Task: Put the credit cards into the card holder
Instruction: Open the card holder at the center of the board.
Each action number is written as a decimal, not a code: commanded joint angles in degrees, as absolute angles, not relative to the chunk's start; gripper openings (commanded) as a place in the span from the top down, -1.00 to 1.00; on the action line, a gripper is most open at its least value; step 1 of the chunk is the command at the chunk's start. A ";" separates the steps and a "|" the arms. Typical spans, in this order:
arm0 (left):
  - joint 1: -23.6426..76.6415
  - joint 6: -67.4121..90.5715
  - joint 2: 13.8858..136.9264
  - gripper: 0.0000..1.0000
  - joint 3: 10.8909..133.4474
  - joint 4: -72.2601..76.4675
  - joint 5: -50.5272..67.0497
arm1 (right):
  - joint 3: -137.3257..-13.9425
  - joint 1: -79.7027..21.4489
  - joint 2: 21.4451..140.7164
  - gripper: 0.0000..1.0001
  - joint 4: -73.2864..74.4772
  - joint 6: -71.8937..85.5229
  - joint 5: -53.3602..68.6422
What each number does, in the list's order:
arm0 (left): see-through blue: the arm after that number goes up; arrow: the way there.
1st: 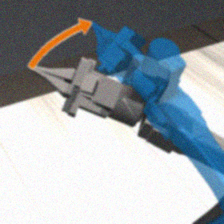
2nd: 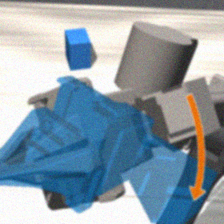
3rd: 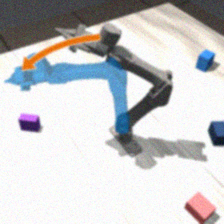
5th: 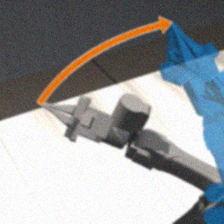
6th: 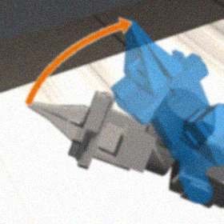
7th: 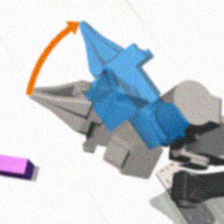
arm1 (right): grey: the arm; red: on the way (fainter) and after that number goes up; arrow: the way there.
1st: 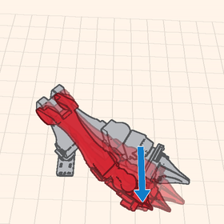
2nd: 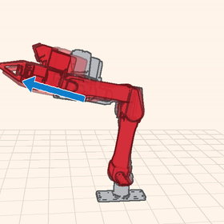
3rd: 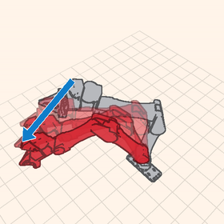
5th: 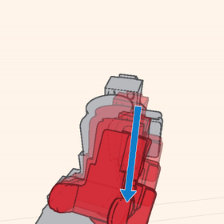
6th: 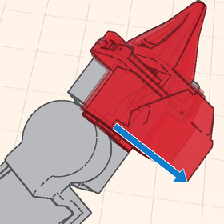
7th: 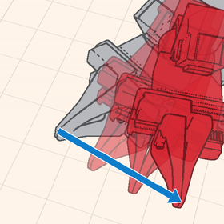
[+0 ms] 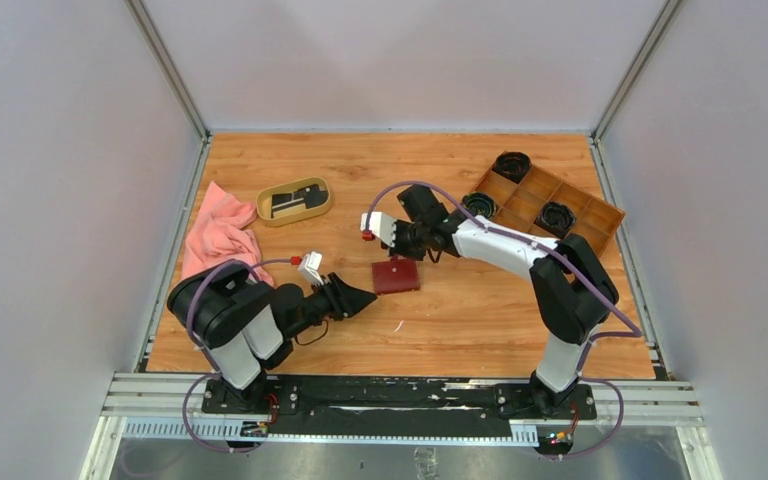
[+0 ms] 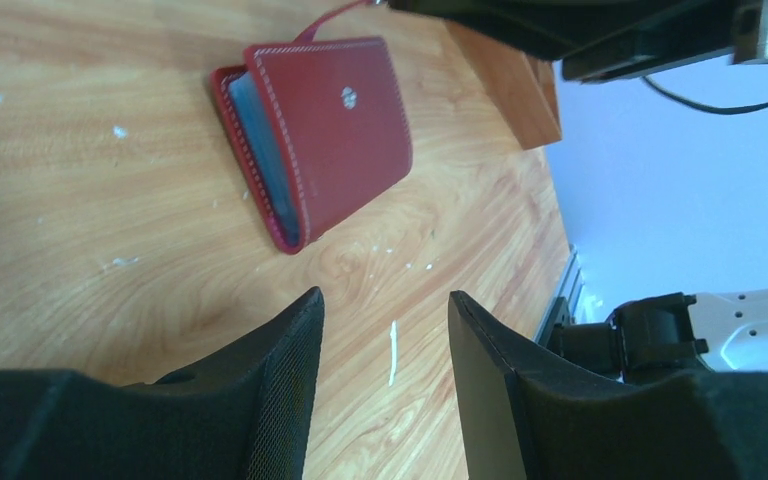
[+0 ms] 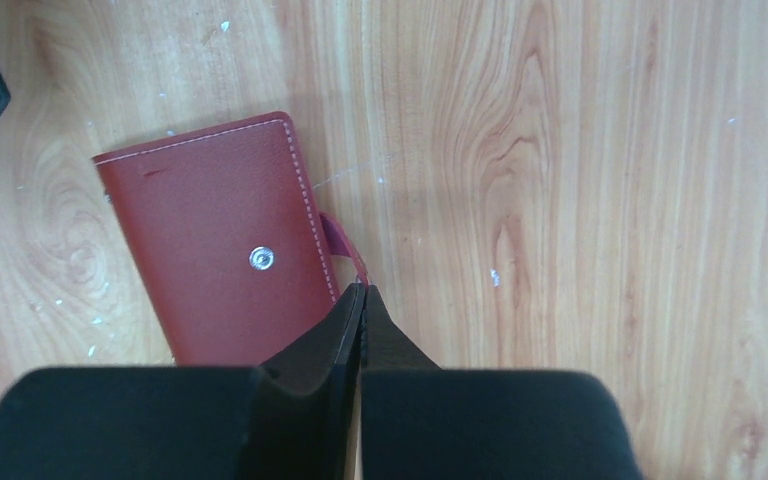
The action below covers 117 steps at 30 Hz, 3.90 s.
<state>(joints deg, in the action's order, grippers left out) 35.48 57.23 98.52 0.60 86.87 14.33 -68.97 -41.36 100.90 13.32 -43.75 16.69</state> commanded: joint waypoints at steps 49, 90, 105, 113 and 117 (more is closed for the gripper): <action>36.18 62.42 51.32 -0.86 9.24 32.16 1.96 | -58.14 -19.74 98.55 1.00 -7.65 15.25 56.71; 45.08 62.61 82.77 -1.00 44.86 -2.16 -24.24 | -59.76 -21.97 100.63 1.00 -1.73 8.14 54.93; 46.58 61.69 95.59 -0.63 60.41 -21.79 -24.96 | -60.06 -21.99 99.91 1.00 -1.44 8.01 54.94; 46.58 61.60 91.64 0.07 56.21 -20.32 -24.41 | -60.29 -21.93 99.11 1.00 -0.49 6.49 54.18; 46.58 60.64 85.91 0.20 51.43 -17.13 -24.56 | -60.44 -21.91 99.14 1.00 -0.26 5.99 53.59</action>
<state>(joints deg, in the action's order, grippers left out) 46.26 61.52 91.64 55.68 -18.74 -22.37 -58.67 -21.28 100.95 -1.63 7.73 54.37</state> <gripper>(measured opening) 0.438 0.004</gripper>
